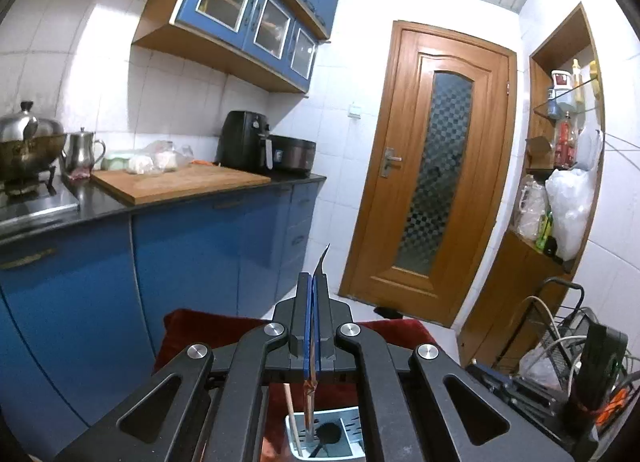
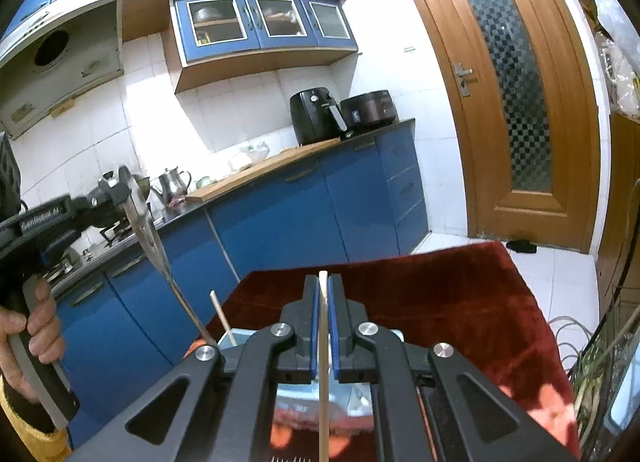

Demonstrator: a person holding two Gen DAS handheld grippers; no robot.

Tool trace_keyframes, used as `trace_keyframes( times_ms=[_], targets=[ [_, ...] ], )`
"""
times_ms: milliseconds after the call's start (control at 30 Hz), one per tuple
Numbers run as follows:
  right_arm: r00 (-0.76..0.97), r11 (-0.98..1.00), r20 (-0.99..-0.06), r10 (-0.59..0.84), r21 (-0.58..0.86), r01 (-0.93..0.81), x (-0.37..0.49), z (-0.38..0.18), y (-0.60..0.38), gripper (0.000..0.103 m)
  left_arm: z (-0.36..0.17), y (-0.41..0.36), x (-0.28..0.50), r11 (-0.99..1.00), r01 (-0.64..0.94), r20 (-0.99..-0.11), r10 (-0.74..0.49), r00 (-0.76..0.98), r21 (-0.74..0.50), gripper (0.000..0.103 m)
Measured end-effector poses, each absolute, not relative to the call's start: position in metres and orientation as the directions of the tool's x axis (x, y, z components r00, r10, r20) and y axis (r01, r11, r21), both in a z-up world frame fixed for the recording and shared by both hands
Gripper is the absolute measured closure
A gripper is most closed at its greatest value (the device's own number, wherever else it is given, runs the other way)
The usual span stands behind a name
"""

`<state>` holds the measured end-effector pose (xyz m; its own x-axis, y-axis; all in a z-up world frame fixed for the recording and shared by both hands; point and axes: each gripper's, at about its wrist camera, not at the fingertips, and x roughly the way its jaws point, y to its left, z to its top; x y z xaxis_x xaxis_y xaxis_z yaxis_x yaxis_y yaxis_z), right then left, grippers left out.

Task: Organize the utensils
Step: 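Lift both held utensils up over the Box holder, then open the left tool to drop the knife while the right tool drops the chopstick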

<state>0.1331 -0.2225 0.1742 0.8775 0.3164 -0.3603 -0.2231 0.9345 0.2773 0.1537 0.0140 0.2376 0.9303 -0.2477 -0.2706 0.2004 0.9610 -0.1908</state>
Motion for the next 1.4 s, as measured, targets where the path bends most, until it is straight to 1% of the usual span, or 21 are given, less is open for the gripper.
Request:
trace_keyframes(
  times_ms=[100, 333, 467, 600, 667, 867, 1067, 1133, 1200, 1233, 1400],
  targets=[
    [0.895, 0.94, -0.329, 0.3, 0.262, -0.219, 0.143, 0.18, -0.22, 0.097, 0.229, 0.011, 0.164, 0.959, 0.203, -0.287, -0.255, 0.923, -0.199, 0.103],
    [0.949, 0.958, -0.217, 0.231, 0.221, -0.183, 0.167, 0.182, -0.217, 0.097, 0.202, 0.005, 0.179, 0.959, 0.202, -0.31, -0.257, 0.915, -0.2, 0.103],
    [0.972, 0.971, -0.163, 0.17, 0.198, -0.137, 0.182, 0.181, -0.22, 0.097, 0.189, 0.002, 0.184, 0.958, 0.21, -0.313, -0.263, 0.913, -0.193, 0.103],
    [0.984, 0.972, -0.124, 0.132, 0.209, -0.104, 0.193, 0.179, -0.226, 0.097, 0.178, -0.003, 0.187, 0.961, 0.208, -0.309, -0.256, 0.916, -0.18, 0.103],
    [0.985, 0.975, -0.123, 0.121, 0.2, -0.094, 0.196, 0.174, -0.226, 0.097, 0.172, -0.005, 0.189, 0.962, 0.209, -0.312, -0.256, 0.915, -0.176, 0.103],
    [0.973, 0.981, -0.184, 0.141, 0.156, -0.113, 0.197, 0.151, -0.218, 0.097, 0.155, -0.011, 0.189, 0.961, 0.225, -0.33, -0.266, 0.906, -0.159, 0.103],
    [0.954, 0.975, -0.231, 0.191, 0.156, -0.157, 0.187, 0.139, -0.214, 0.096, 0.141, -0.013, 0.188, 0.958, 0.23, -0.375, -0.279, 0.884, -0.171, 0.102],
    [0.95, 0.973, -0.235, 0.204, 0.158, -0.17, 0.182, 0.138, -0.214, 0.094, 0.137, -0.014, 0.186, 0.958, 0.23, -0.39, -0.28, 0.877, -0.17, 0.097],
    [0.947, 0.969, -0.239, 0.216, 0.168, -0.179, 0.178, 0.138, -0.215, 0.086, 0.135, -0.013, 0.185, 0.956, 0.234, -0.4, -0.286, 0.871, -0.176, 0.092],
    [0.945, 0.967, -0.239, 0.222, 0.176, -0.183, 0.177, 0.139, -0.215, 0.084, 0.135, -0.013, 0.183, 0.956, 0.235, -0.405, -0.289, 0.867, -0.178, 0.091],
    [0.936, 0.96, -0.251, 0.248, 0.193, -0.203, 0.163, 0.143, -0.218, 0.083, 0.134, -0.01, 0.176, 0.955, 0.237, -0.415, -0.291, 0.862, -0.177, 0.087]
  ],
)
